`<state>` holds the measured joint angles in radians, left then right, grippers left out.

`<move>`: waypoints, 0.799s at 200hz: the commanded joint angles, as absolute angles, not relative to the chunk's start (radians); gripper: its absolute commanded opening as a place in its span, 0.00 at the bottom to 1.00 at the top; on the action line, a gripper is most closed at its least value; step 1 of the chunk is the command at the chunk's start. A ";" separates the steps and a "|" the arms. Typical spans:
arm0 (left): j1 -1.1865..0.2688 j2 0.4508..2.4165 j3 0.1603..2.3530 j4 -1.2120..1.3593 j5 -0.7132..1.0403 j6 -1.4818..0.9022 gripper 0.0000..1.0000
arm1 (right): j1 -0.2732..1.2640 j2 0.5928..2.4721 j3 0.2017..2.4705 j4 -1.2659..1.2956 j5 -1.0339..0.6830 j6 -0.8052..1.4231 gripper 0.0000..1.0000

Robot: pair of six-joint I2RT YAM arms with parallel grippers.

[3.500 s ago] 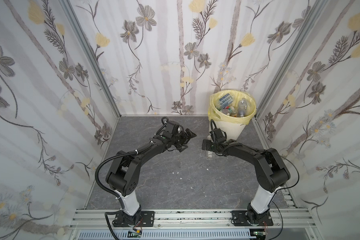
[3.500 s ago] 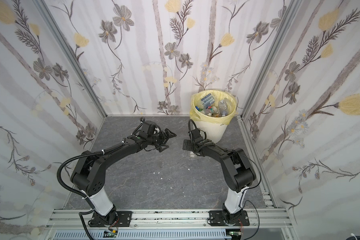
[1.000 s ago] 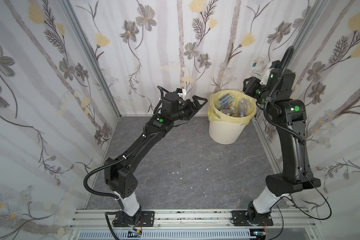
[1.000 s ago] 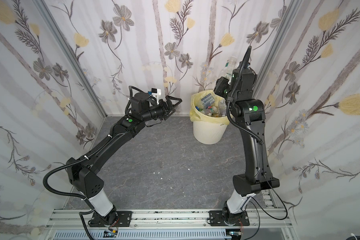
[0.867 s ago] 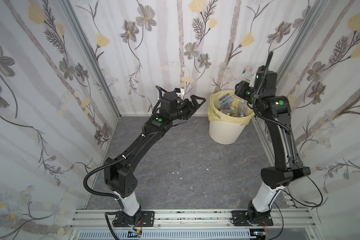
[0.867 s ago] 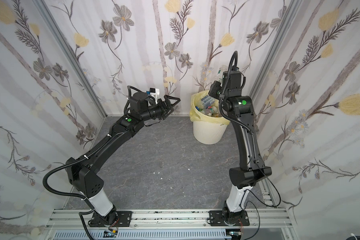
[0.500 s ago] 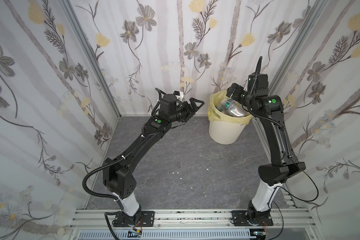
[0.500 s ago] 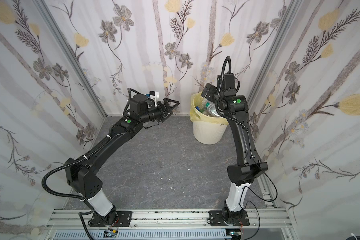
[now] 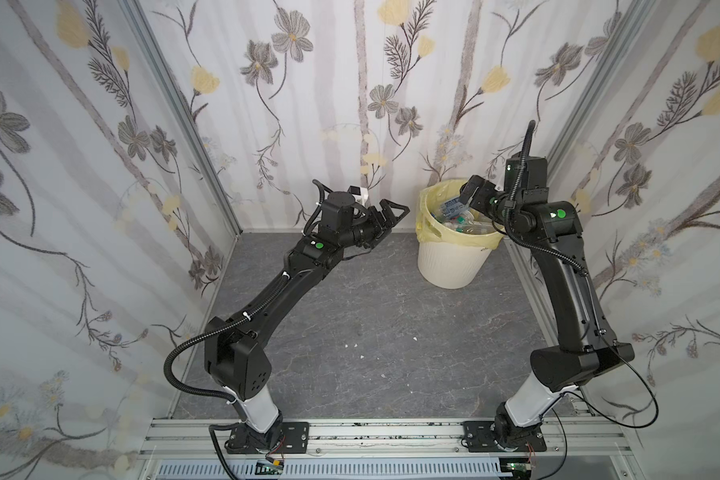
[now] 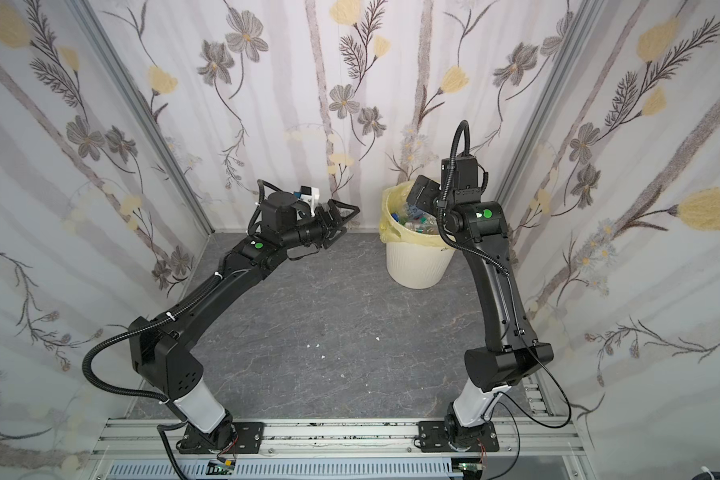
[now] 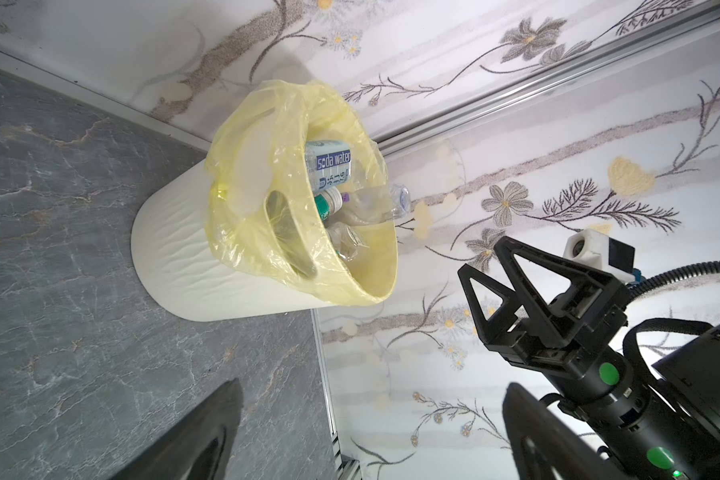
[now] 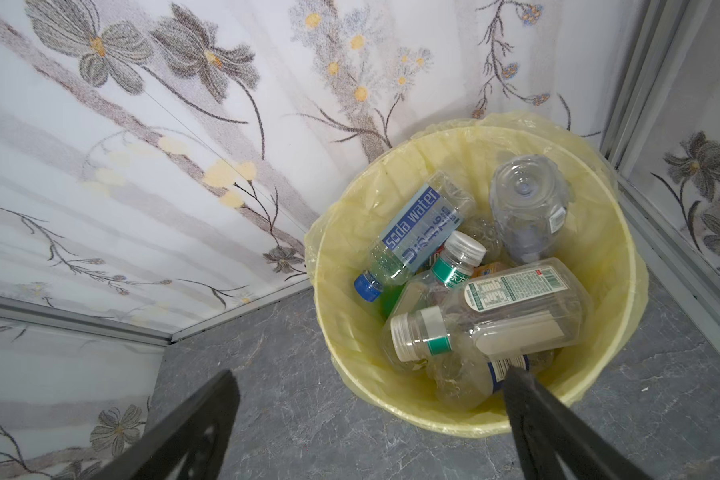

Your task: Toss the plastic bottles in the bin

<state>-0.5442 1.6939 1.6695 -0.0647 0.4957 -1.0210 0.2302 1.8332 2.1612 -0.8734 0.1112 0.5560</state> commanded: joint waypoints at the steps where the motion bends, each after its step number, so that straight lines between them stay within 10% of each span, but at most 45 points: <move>1: -0.540 1.670 1.655 -0.034 0.474 -1.002 1.00 | 0.223 1.788 2.096 -0.806 0.112 0.537 1.00; 160: -0.117 1.130 0.905 -0.034 -0.259 -0.390 1.00 | 0.172 1.100 0.764 0.064 0.317 0.375 1.00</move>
<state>-0.1806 1.1576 0.9844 -0.0639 -0.0368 -0.5289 0.1757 1.1778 0.9199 -0.2440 0.2134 0.4286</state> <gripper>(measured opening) 0.997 0.995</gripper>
